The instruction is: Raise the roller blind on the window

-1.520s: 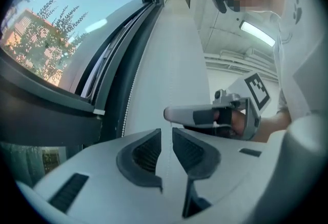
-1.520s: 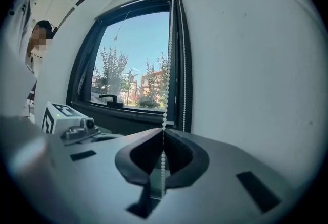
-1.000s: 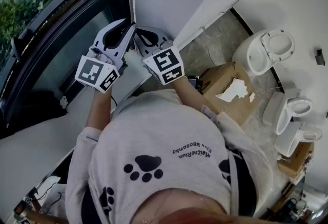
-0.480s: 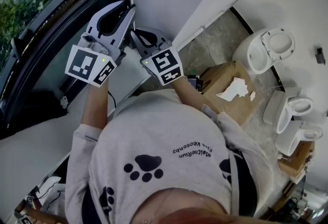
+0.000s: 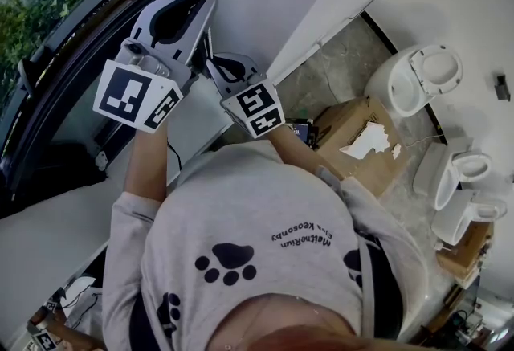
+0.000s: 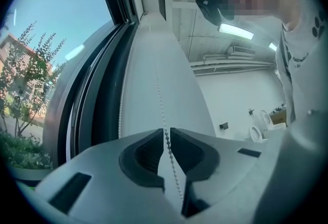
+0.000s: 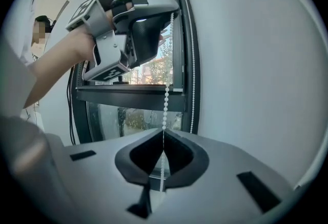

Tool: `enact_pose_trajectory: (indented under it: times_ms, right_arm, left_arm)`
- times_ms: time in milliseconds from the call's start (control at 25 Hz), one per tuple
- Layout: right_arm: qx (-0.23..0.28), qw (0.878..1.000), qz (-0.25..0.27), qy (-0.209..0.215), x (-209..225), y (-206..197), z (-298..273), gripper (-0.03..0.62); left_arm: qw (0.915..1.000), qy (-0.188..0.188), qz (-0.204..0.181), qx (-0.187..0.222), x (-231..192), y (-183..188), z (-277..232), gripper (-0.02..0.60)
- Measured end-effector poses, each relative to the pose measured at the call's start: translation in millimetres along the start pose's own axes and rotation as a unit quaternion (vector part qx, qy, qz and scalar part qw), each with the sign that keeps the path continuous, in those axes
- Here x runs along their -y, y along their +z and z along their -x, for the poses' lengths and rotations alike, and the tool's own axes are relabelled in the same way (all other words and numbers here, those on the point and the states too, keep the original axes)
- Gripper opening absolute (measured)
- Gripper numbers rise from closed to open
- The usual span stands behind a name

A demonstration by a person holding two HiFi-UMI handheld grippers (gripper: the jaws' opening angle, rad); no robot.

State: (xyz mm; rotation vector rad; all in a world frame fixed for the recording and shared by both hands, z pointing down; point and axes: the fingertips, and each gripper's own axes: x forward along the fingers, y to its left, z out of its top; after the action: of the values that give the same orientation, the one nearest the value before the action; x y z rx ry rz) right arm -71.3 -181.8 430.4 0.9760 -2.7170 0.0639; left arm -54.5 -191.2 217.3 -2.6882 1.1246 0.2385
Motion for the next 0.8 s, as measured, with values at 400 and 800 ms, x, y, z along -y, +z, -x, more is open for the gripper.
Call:
enact_pose_trajectory:
  times_ms: [400, 800]
  right_arm:
    - [-0.023, 1.0, 0.011, 0.0, -1, -17, -7, 0.009]
    - [-0.091, 0.996, -0.021, 0.003, 2, -81, -13, 0.009]
  left_arm:
    - [0.9993, 0.001, 0.027, -0.025, 0, -18, -5, 0.023]
    - [0.9946, 0.005, 0.085, -0.059, 7, -80, 6, 0.021]
